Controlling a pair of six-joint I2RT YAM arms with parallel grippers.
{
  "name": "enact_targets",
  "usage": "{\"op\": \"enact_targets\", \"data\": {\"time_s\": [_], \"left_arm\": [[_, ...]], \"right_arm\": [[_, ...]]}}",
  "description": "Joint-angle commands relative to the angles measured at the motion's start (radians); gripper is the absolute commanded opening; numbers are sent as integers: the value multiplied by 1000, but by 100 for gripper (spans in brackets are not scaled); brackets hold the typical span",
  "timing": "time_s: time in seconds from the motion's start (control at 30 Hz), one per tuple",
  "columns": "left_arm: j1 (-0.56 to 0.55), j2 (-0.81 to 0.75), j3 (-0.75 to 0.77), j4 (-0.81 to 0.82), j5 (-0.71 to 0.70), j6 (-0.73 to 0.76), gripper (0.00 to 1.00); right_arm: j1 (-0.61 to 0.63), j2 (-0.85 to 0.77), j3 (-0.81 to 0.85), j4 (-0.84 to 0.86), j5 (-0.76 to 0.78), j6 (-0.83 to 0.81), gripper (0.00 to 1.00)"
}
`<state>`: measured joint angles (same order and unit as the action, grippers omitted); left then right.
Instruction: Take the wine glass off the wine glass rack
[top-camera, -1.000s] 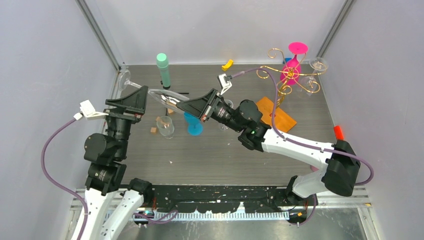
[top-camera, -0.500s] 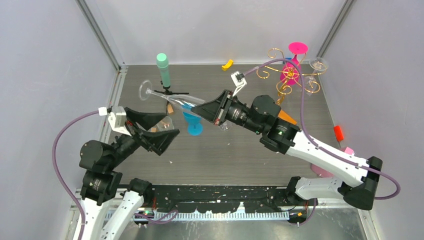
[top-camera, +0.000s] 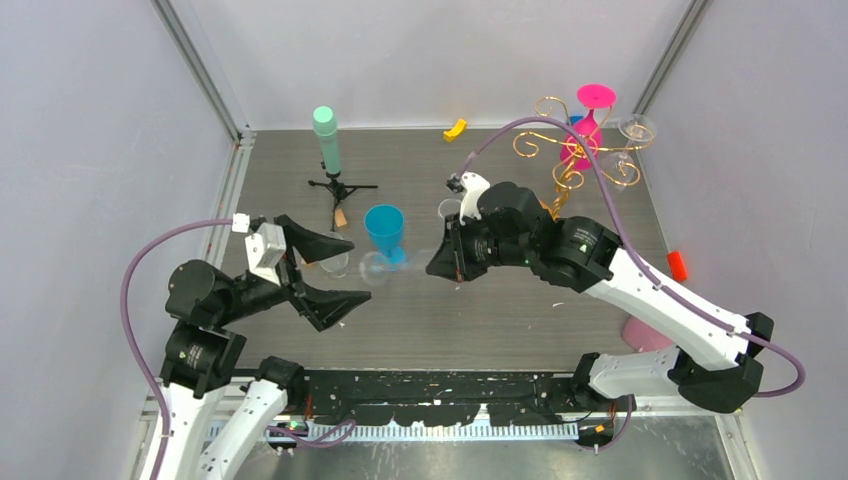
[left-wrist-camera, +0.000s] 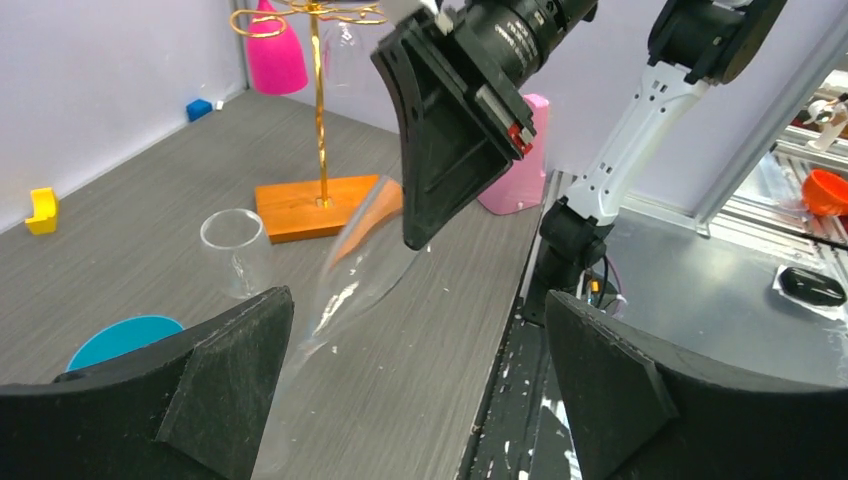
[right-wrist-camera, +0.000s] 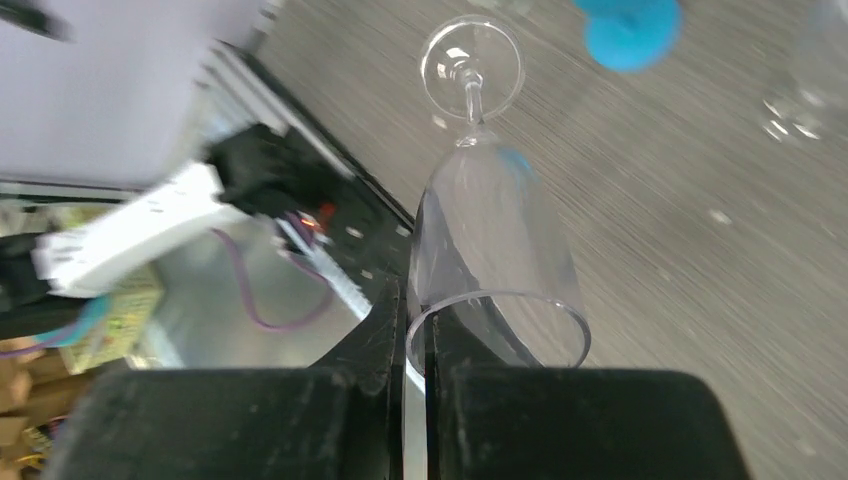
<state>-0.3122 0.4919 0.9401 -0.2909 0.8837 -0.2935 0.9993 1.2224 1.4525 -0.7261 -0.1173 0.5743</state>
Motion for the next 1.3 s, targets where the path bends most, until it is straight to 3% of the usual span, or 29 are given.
{"op": "enact_targets", "data": {"time_s": [0.0,0.13,0.33,0.47,0.7,0.97,1.27], "left_arm": [[-1,-5,-13,-20,-70,55,100],[-1,6,-22,-64,-261,50,100],[-1,74,-20,-100,-295,37,100],[-1,91,-26,-93,-303,17,100],[-1,94,-35,-85,-325,2,100],[-1,90,-43,-86,-342,-9,100],[-1,93,-46,-97,-355,-1,100]], "right_arm": [[1,19,88,-337,200,-90,0],[1,69,151,-500,417,-53,0],[-29,152,188,-609,593,-13,0],[-109,186,187,-593,581,-25,0],[-261,205,133,-460,413,-112,0],[-311,264,129,-440,327,-175,1],[-350,324,163,-472,358,-177,4]]}}
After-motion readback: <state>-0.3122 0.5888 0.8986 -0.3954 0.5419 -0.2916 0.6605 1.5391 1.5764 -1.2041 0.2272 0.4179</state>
